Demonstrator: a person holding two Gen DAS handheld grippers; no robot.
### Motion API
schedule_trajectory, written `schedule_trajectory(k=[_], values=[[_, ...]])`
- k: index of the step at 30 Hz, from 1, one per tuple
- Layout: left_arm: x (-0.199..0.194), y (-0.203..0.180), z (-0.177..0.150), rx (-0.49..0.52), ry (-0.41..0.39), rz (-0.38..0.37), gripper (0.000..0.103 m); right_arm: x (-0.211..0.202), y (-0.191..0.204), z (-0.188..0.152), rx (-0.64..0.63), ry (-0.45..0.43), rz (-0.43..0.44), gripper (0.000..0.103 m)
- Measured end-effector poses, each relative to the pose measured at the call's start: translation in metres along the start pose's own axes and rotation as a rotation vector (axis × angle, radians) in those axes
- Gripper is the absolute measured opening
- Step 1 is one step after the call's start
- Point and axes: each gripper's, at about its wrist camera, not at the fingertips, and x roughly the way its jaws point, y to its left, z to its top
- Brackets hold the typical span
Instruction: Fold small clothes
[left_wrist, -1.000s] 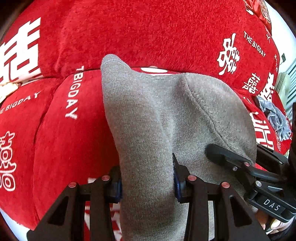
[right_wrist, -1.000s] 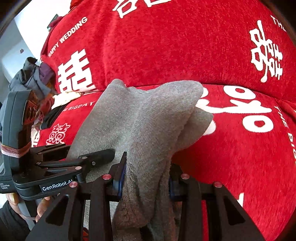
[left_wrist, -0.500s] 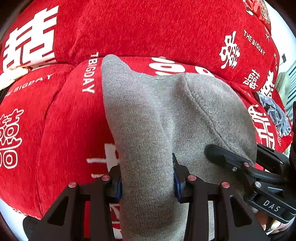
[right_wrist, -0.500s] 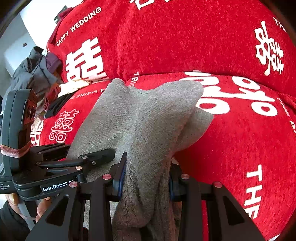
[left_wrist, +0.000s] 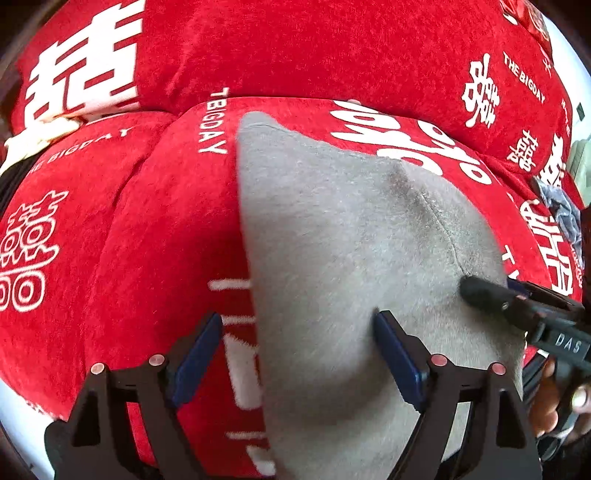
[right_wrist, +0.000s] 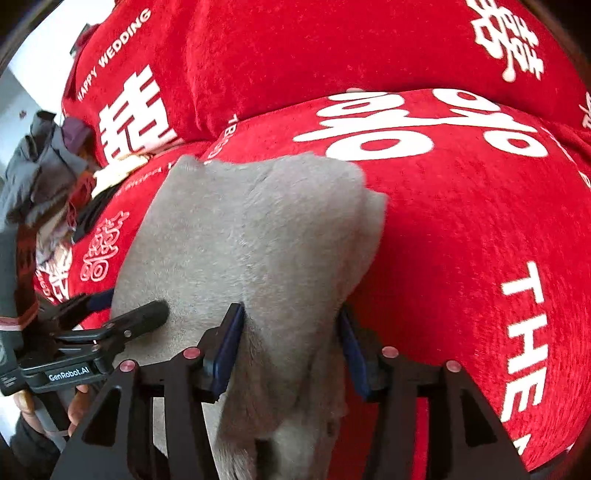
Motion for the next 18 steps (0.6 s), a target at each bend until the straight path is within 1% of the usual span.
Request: schedule_trajectory(k=[1, 4, 6, 8, 9, 11, 13, 14, 15, 16, 17, 18], values=[[-0.006, 0.002, -0.001, -0.005, -0.009, 0.008, 0.085, -0.007, 0.001, -0.001, -0.007, -0.013, -0.013, 0.057], [-0.024, 0.009, -0.004, 0.001, -0.062, 0.041, 0.085, -0.029, 0.022, -0.004, -0.117, -0.062, -0.052, 0.057], [-0.029, 0.012, -0.003, 0.001, -0.09, 0.079, 0.085, -0.037, 0.045, -0.008, -0.228, -0.084, -0.055, 0.065], [-0.024, 0.014, 0.001, -0.006, -0.094, 0.12, 0.085, -0.036, 0.07, -0.013, -0.348, -0.093, -0.059, 0.068], [-0.018, 0.015, 0.003, -0.011, -0.082, 0.124, 0.085, -0.032, 0.08, -0.016, -0.398, -0.094, -0.049, 0.068], [-0.009, 0.017, 0.003, -0.014, -0.061, 0.138, 0.085, -0.022, 0.089, -0.022, -0.446, -0.07, -0.013, 0.068], [-0.003, 0.017, 0.0, -0.003, -0.063, 0.152, 0.086, -0.004, 0.089, -0.025, -0.446, -0.024, -0.001, 0.068], [-0.002, 0.018, 0.0, -0.003, -0.072, 0.162, 0.093, 0.005, 0.085, -0.025, -0.434, 0.003, -0.002, 0.068], [-0.001, 0.018, -0.002, -0.007, -0.078, 0.177, 0.097, 0.013, 0.079, -0.025, -0.421, 0.024, 0.0, 0.067], [0.0, 0.019, -0.002, -0.009, -0.079, 0.183, 0.1, 0.015, 0.075, -0.026, -0.413, 0.018, 0.016, 0.067], [0.001, 0.021, -0.002, -0.012, -0.076, 0.177, 0.1, 0.013, 0.073, -0.025, -0.408, 0.008, 0.036, 0.067], [0.002, 0.023, -0.001, -0.019, -0.071, 0.165, 0.1, 0.011, 0.072, -0.023, -0.402, 0.018, 0.048, 0.067]])
